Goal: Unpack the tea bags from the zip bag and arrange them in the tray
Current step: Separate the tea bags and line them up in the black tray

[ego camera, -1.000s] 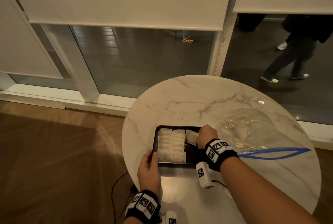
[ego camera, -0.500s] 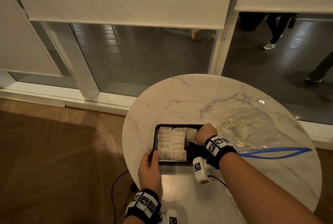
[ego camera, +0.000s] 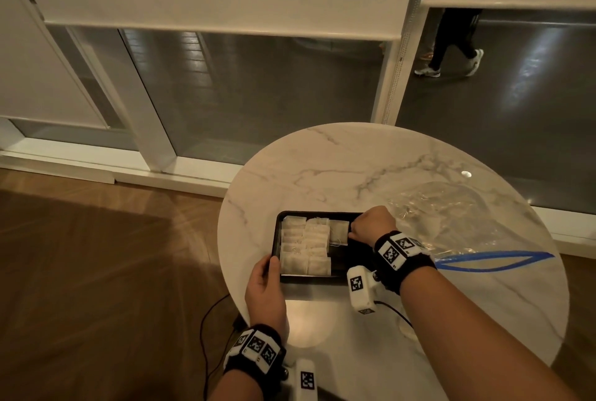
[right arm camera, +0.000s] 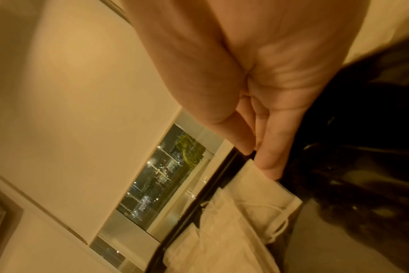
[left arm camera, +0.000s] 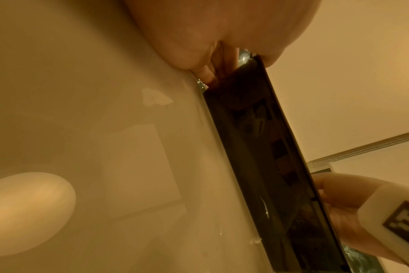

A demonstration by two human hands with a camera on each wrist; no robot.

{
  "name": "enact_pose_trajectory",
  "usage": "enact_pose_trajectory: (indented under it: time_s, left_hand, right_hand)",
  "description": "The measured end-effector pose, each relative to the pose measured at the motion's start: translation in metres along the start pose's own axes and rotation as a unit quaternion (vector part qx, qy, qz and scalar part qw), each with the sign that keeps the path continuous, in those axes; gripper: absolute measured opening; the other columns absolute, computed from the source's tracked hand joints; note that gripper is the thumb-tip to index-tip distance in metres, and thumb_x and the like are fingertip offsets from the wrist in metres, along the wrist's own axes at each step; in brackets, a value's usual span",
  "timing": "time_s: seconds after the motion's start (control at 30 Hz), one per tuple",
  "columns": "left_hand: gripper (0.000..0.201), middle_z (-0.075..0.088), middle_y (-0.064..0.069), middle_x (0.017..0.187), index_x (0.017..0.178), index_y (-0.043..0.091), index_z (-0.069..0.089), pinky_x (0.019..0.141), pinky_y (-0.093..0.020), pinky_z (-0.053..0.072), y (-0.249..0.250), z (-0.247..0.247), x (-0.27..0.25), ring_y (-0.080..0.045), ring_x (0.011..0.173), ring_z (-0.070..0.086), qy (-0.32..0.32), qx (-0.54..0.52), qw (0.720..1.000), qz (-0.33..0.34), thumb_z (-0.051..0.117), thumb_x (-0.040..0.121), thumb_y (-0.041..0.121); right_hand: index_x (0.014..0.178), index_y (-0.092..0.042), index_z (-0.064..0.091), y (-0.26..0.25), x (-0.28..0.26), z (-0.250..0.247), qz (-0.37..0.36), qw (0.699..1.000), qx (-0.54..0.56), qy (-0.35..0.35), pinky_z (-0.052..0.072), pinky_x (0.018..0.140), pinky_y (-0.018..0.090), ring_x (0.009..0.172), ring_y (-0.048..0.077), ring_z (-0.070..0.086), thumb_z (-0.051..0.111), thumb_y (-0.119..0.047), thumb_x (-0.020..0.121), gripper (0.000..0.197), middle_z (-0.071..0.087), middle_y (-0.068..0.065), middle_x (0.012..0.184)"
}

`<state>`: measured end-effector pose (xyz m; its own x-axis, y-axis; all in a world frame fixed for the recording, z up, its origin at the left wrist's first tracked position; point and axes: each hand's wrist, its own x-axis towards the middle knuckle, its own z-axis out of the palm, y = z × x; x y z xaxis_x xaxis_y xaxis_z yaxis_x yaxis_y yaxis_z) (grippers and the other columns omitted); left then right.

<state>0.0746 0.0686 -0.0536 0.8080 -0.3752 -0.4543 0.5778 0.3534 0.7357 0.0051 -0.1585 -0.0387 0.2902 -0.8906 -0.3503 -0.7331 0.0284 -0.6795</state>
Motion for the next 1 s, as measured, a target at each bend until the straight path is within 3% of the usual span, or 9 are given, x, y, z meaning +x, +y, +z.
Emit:
enact_pose_trajectory:
  time_s: [0.1,0.27,0.37,0.43,0.5,0.6,0.7,0.8,1.0]
  left_hand:
    - [0.028,0.070,-0.004,0.116,0.124,0.007,0.066,0.068,0.001,0.047,0.000,0.000,0.000,0.000,0.097,0.060,-0.009,0.051,0.998,0.026,0.054,0.104,0.021]
    - [0.025,0.067,0.003,0.113,0.124,0.013,0.065,0.082,-0.013,0.052,0.002,-0.003,-0.006,0.002,0.095,0.060,-0.015,0.160,0.984,0.071,0.054,0.104,0.024]
    - [0.024,0.064,0.005,0.113,0.126,0.016,0.060,0.075,-0.011,0.052,0.010,-0.006,-0.005,-0.003,0.099,0.060,-0.008,0.174,0.981,0.085,0.052,0.105,0.025]
    - [0.023,0.062,0.003,0.120,0.125,0.023,0.059,0.092,-0.027,0.053,0.014,-0.009,-0.001,-0.014,0.112,0.060,0.018,0.193,0.975,0.106,0.053,0.104,0.028]
    - [0.018,0.062,0.003,0.123,0.119,0.028,0.061,0.096,-0.036,0.052,0.015,-0.003,-0.004,-0.019,0.118,0.058,0.037,0.223,0.962,0.154,0.056,0.102,0.029]
    - [0.009,0.066,0.004,0.112,0.104,0.034,0.064,0.092,-0.047,0.057,0.013,0.022,-0.023,-0.019,0.109,0.064,-0.060,0.277,0.932,0.226,0.060,0.099,0.028]
    - [0.007,0.064,0.014,0.106,0.098,0.037,0.067,0.097,-0.040,0.052,-0.001,0.060,-0.046,-0.008,0.105,0.059,-0.224,0.415,0.836,0.282,0.061,0.097,0.034]
    - [0.017,0.057,0.017,0.116,0.105,0.032,0.072,0.103,-0.028,0.039,-0.029,0.101,-0.068,-0.002,0.115,0.046,-0.338,0.544,0.689,0.340,0.061,0.096,0.041]
    - [0.050,0.024,-0.010,0.163,0.146,0.030,0.050,0.116,-0.049,0.027,-0.083,0.149,-0.088,-0.035,0.147,0.020,-0.412,0.747,0.395,0.340,0.050,0.096,0.036]
  right_hand:
    - [0.076,-0.003,0.077,-0.002,-0.027,-0.014,-0.010,0.995,0.100,0.028,0.062,0.072,0.031,0.074,0.018,0.073,0.074,-0.005,0.080,0.005,0.075,0.008,0.075]
    - [0.086,-0.005,0.073,0.015,-0.078,-0.051,-0.029,0.951,0.307,0.019,0.062,0.078,0.037,0.084,0.027,0.074,0.069,-0.001,0.087,0.006,0.072,0.017,0.087]
    - [0.096,-0.008,0.071,0.046,-0.110,-0.075,-0.051,0.944,0.326,0.014,0.061,0.073,0.034,0.082,0.025,0.073,0.066,-0.005,0.091,0.008,0.073,0.015,0.088]
    - [0.097,-0.009,0.071,0.071,-0.124,-0.086,-0.057,0.944,0.325,0.024,0.060,0.071,0.033,0.080,0.022,0.071,0.066,-0.005,0.092,0.008,0.073,0.014,0.087]
    - [0.094,-0.007,0.072,0.099,-0.129,-0.096,-0.045,0.943,0.323,0.066,0.059,0.071,0.034,0.079,0.022,0.069,0.066,-0.002,0.091,0.009,0.073,0.016,0.087]
    - [0.091,-0.014,0.074,0.134,-0.125,-0.104,-0.047,0.952,0.259,0.156,0.059,0.083,0.042,0.087,0.023,0.069,0.064,-0.004,0.091,0.013,0.073,0.007,0.088]
    - [0.101,-0.015,0.074,0.145,-0.118,-0.110,-0.096,0.962,0.096,0.235,0.050,0.096,0.035,0.099,0.020,0.064,0.061,-0.005,0.092,0.019,0.071,0.004,0.104]
    - [0.110,-0.013,0.074,0.143,-0.112,-0.113,-0.164,0.948,-0.075,0.261,0.045,0.099,0.036,0.112,0.024,0.057,0.059,-0.003,0.089,0.027,0.068,0.004,0.116]
    - [0.130,-0.028,0.063,0.140,-0.105,-0.117,-0.178,0.933,-0.247,0.195,0.042,0.103,0.038,0.118,0.015,0.059,0.053,-0.012,0.085,0.048,0.068,-0.008,0.121]
